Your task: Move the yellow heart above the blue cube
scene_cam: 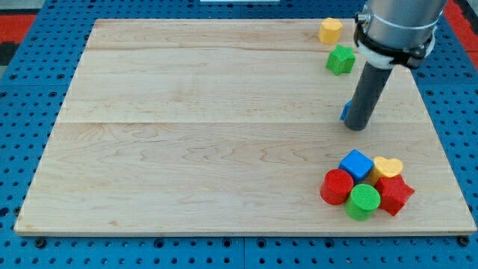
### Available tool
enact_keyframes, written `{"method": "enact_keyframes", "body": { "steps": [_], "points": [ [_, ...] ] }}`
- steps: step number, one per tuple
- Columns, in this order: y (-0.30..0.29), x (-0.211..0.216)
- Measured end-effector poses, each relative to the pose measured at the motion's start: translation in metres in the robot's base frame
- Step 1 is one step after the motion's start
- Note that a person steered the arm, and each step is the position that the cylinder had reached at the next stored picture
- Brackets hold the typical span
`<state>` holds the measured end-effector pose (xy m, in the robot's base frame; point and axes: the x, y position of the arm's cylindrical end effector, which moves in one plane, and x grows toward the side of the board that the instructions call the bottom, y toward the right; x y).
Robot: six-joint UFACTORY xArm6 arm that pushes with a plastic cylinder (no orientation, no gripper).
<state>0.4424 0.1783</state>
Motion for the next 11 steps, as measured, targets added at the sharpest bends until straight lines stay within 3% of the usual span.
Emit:
{"method": "enact_keyframes", "body": {
  "steps": [3, 5, 6, 7, 8, 9, 11],
  "points": [
    [0.018, -0.042],
    [0.069, 0.046],
    [0.062, 0.074],
    [0.106, 0.113],
    [0.061, 0.141],
    [0.018, 0.132],
    [0.020, 0.094]
  ]
}}
